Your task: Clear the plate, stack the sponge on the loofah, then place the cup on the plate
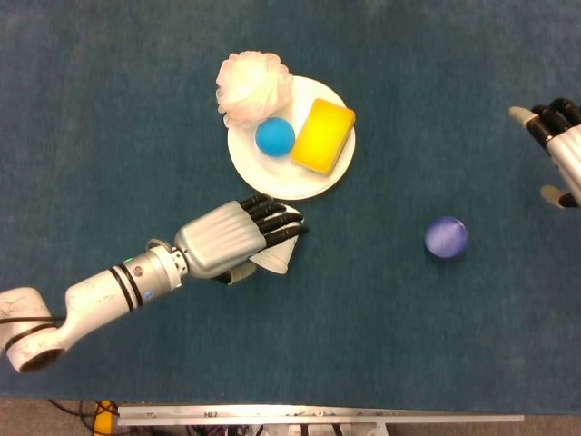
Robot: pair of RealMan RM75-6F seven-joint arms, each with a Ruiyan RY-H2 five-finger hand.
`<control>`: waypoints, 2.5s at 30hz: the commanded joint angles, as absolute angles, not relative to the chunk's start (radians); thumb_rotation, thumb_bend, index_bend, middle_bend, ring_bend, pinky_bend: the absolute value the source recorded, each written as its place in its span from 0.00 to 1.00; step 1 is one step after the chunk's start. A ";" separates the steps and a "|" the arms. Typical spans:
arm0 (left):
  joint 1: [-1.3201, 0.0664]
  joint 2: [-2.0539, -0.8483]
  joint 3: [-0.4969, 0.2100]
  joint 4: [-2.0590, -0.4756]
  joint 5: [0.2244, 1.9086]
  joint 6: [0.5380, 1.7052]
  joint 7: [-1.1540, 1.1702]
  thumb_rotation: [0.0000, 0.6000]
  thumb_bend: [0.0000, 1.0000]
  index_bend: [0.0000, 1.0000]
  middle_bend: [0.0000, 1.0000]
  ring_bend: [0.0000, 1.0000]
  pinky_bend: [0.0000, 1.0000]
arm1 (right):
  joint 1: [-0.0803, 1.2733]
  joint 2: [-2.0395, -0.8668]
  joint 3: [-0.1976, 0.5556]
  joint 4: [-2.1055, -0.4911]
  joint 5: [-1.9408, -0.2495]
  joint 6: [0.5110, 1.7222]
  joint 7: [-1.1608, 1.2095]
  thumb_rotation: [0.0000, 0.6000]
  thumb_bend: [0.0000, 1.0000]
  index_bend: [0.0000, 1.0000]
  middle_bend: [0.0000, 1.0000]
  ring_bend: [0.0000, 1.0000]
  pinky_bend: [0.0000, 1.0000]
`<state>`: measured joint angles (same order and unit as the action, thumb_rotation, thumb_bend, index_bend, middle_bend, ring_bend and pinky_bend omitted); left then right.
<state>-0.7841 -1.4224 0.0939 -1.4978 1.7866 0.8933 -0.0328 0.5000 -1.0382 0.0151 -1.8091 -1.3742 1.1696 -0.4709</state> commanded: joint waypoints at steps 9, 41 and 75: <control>-0.774 -1.477 0.071 -1.489 1.687 0.855 0.032 1.00 0.41 0.04 0.07 0.09 0.11 | 0.481 -1.028 0.020 -1.788 -1.385 1.161 -0.436 1.00 0.00 0.19 0.31 0.24 0.40; -0.788 -1.574 0.046 -1.457 1.606 0.865 -0.041 1.00 0.41 0.28 0.29 0.32 0.28 | 0.452 -1.023 0.043 -1.762 -1.387 1.138 -0.390 1.00 0.00 0.19 0.31 0.24 0.40; -0.682 -1.309 0.156 -1.466 1.629 0.991 -0.149 1.00 0.41 0.44 0.45 0.48 0.50 | 0.453 -1.032 0.062 -1.783 -1.385 1.123 -0.400 1.00 0.00 0.19 0.31 0.24 0.40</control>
